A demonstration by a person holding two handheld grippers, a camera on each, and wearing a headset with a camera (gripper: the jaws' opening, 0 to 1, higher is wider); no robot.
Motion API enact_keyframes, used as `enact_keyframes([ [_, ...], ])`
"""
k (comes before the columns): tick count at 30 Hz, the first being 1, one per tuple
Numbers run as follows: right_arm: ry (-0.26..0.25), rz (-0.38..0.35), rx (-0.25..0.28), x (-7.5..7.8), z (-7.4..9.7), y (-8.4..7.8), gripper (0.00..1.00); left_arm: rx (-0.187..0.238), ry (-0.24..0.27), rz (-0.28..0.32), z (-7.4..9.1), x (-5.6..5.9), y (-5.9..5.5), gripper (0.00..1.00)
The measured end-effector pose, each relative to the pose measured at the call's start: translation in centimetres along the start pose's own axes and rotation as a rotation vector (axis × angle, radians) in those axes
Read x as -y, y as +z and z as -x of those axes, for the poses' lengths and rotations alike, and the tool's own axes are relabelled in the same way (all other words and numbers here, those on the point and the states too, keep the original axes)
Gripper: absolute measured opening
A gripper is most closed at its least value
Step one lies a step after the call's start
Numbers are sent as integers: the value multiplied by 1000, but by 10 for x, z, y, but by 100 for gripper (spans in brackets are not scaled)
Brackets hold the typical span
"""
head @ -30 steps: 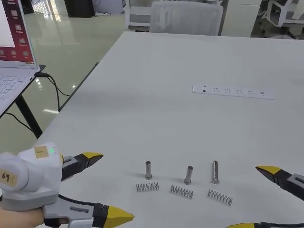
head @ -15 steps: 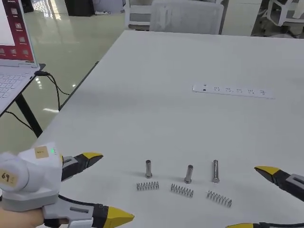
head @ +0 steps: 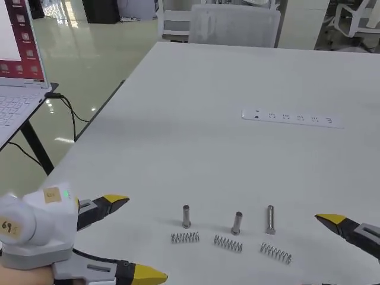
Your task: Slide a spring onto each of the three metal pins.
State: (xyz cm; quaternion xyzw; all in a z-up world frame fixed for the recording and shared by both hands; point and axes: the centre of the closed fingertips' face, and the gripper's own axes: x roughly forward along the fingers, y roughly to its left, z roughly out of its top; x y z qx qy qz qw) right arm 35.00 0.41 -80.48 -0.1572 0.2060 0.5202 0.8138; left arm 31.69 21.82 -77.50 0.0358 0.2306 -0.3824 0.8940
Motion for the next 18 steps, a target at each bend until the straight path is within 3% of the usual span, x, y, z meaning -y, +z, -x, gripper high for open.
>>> enact_keyframes([
  [8,2,-54,23,6,-9,16,85,-3,0,2,1,-2,-1,97],
  [18,-41,-227,10,30,-19,28,67,-2,6,5,2,-5,-2,96],
])
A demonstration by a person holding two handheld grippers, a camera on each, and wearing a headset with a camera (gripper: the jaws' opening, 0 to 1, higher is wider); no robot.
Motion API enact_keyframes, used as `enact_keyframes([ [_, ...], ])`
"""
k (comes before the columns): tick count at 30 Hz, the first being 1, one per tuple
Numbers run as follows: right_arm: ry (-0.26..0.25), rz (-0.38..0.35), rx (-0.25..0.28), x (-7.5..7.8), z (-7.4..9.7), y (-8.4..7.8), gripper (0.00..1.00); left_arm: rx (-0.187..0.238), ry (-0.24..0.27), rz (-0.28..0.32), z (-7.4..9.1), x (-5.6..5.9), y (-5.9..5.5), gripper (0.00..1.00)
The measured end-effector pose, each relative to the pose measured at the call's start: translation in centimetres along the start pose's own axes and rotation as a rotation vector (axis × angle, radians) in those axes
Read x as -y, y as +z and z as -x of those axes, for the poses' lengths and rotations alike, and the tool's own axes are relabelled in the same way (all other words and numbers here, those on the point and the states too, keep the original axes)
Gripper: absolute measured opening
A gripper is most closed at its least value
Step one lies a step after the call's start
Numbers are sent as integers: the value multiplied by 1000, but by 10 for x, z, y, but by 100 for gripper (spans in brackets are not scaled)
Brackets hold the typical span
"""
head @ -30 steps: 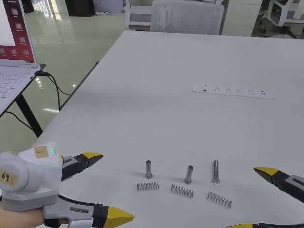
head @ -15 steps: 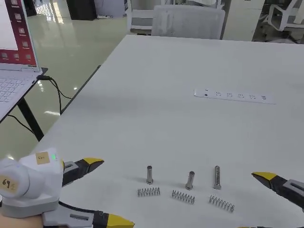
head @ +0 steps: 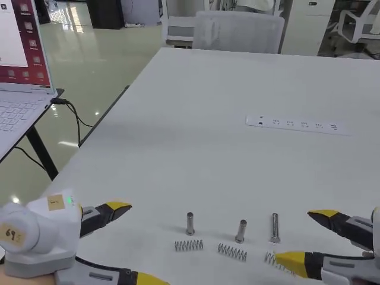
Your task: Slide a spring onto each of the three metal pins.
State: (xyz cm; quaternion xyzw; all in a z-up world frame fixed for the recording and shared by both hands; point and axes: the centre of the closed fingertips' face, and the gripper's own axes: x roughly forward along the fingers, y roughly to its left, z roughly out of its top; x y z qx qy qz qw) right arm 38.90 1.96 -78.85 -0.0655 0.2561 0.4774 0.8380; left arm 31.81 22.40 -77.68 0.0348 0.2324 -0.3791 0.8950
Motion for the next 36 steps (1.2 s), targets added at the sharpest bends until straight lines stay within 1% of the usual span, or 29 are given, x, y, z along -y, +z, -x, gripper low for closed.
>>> enact_keyframes([
  [2,-11,-21,-6,4,-2,2,62,-2,1,0,0,0,-1,95],
  [5,-22,-60,-16,9,-5,2,58,-1,0,5,0,1,-2,95],
  [6,-33,-79,-23,12,-7,2,57,-1,-1,6,0,1,-2,95],
  [9,-41,-112,-45,15,-12,2,51,-2,-1,6,0,1,-3,95],
  [10,-56,-132,-60,18,-15,1,49,-1,-1,7,-1,1,-2,95],
  [12,-70,-162,-78,21,-19,1,46,1,-2,7,-1,1,-2,95],
  [17,-105,-194,-128,29,-28,-1,36,1,-6,6,-2,2,-1,95],
  [18,-114,-206,-150,30,-29,-4,34,0,-6,6,-2,2,-1,95],
  [19,-117,-208,-161,31,-32,-4,33,0,-6,5,-2,2,-1,95],
  [20,-120,-204,-158,32,-33,-3,31,0,-5,5,-2,2,-1,95],
  [21,-131,-209,-174,34,-35,-4,29,1,-5,6,-2,2,-1,95],
  [23,-142,-221,-191,37,-38,-6,27,1,-4,8,-1,2,-2,95],
  [26,-146,-253,-219,38,-42,-9,25,-2,-3,11,0,2,-4,95],
  [30,-170,-256,-251,41,-46,-13,22,-6,-3,12,0,2,-6,95],
  [34,-186,-286,-284,44,-49,-18,21,-5,-7,18,2,4,-4,95],
  [35,-190,-276,-274,47,-51,-16,20,-4,-11,13,2,5,-2,95],
  [36,-195,-285,-288,50,-52,-18,20,-4,-12,10,3,5,-2,95],
])
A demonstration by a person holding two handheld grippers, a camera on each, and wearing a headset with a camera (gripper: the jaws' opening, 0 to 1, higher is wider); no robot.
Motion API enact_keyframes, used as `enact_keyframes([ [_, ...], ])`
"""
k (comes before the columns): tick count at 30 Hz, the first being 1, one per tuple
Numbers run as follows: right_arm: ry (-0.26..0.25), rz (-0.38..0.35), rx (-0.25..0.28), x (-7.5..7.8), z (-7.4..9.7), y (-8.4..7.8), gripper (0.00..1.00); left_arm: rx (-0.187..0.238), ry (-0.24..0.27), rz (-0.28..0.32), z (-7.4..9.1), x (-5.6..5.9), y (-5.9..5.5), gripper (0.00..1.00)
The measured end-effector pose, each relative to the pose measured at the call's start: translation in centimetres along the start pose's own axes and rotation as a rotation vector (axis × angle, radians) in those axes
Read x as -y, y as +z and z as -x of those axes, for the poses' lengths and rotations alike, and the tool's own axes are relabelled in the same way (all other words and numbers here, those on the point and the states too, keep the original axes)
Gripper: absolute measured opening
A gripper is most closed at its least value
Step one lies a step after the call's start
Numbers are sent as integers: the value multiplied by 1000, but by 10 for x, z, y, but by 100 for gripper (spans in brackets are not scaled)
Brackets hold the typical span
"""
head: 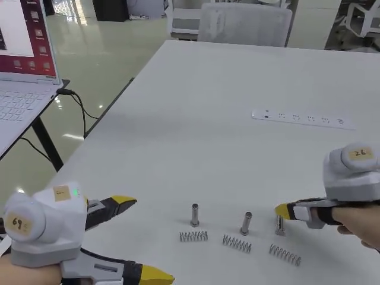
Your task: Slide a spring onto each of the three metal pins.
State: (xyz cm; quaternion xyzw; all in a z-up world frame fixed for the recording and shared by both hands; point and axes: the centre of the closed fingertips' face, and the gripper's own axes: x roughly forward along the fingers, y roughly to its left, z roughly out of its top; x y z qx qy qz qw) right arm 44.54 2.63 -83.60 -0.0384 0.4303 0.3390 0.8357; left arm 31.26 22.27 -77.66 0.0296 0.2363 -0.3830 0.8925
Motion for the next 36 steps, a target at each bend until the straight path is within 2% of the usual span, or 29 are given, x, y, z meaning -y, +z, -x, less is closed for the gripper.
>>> enact_keyframes([
  [6,-9,-12,-40,0,-7,-5,17,0,2,-10,0,-5,3,95],
  [12,-33,-23,-66,3,-8,-11,15,-25,-4,-37,-6,-11,2,95],
  [17,-39,-28,-69,3,-10,-10,13,-20,-8,-35,-12,-12,8,95],
  [21,-56,-17,-98,3,-13,-14,10,-24,-14,-43,-14,-11,9,95],
  [24,-69,-9,-99,7,-16,-15,10,-18,-13,-40,-14,-10,11,95],
  [36,-84,0,-104,7,-15,-17,5,-27,-17,-26,-13,-10,2,95],
])
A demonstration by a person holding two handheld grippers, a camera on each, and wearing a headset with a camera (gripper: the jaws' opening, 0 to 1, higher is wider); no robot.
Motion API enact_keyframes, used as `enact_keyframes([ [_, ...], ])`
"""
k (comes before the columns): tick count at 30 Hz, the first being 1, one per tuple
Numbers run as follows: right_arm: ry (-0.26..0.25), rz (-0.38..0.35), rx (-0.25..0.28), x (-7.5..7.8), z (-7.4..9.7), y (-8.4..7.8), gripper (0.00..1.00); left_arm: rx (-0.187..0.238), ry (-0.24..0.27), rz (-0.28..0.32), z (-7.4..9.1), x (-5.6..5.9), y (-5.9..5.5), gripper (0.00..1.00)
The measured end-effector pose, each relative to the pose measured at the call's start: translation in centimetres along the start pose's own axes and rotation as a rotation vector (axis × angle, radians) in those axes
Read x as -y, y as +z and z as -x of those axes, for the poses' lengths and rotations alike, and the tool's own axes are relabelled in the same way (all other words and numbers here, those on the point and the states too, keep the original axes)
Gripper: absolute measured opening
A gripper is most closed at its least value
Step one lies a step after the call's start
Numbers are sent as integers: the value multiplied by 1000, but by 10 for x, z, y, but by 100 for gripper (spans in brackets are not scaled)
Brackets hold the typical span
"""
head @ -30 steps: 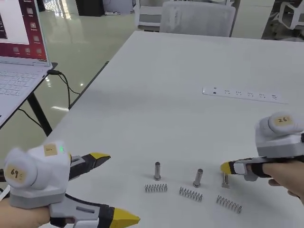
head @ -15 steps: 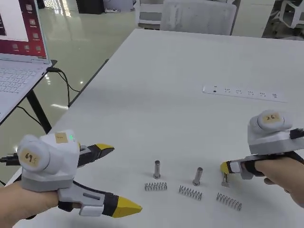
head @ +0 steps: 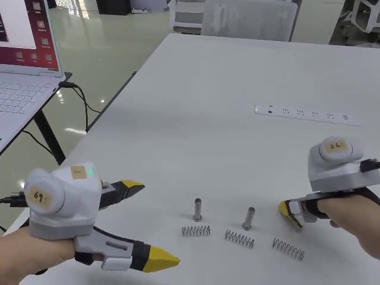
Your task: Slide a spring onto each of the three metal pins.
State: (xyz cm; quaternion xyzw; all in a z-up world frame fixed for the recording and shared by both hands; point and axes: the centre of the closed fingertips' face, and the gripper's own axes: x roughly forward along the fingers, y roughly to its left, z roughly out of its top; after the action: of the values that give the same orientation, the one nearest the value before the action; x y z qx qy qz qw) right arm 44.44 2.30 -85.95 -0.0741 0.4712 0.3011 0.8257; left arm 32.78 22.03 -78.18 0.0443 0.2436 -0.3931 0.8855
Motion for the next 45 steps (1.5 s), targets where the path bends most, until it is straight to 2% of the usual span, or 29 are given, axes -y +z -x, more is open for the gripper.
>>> enact_keyframes([
  [5,18,16,10,-2,3,-2,5,0,0,3,0,0,-1,95],
  [14,52,61,98,-8,21,8,5,3,3,4,1,-1,1,95],
  [24,61,104,160,-10,31,14,5,3,0,2,0,1,1,95],
  [45,56,141,221,-11,39,17,5,5,5,7,1,1,2,95],
])
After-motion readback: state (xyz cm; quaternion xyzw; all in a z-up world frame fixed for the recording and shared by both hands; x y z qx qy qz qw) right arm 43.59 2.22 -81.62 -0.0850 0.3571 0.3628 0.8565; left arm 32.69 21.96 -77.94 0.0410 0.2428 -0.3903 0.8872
